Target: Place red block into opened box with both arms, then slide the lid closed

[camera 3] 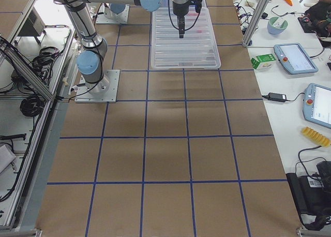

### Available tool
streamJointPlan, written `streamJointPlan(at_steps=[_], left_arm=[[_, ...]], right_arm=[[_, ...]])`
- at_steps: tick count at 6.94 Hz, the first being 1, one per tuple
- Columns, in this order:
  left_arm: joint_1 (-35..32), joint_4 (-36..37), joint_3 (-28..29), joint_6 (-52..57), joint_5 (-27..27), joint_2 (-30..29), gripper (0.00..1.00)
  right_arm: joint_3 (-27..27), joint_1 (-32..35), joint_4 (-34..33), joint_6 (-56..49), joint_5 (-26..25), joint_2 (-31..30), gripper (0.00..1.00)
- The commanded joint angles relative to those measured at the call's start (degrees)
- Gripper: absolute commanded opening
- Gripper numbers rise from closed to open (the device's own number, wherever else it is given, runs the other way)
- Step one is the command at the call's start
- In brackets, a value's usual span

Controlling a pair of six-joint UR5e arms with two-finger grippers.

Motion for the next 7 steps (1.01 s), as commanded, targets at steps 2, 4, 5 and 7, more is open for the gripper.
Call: streamJointPlan(at_steps=[2, 4, 5, 7], left_arm=[[-0.22, -1.15, 1.77, -0.48, 3.10, 1.40, 0.10], [-0.40, -18.56, 11.83, -0.74, 3.29, 5.43, 0.10], [-1.36, -26.58, 16.94, -3.62, 3.38, 7.63, 0.10], [-10.45, -30.43, 17.96, -19.39, 3.37, 12.11, 0.10]], right_arm=[[0.02, 0.80, 0.25, 0.00, -0.01, -0.70, 1.00], [0.02, 0.80, 0.16, 0.00, -0.01, -0.69, 1.00], [-0.33, 0.80, 0.25, 0.09, -0.18, -0.69, 1.00], [-0.16, 0.80, 0.16, 0.00, -0.10, -0.69, 1.00]])
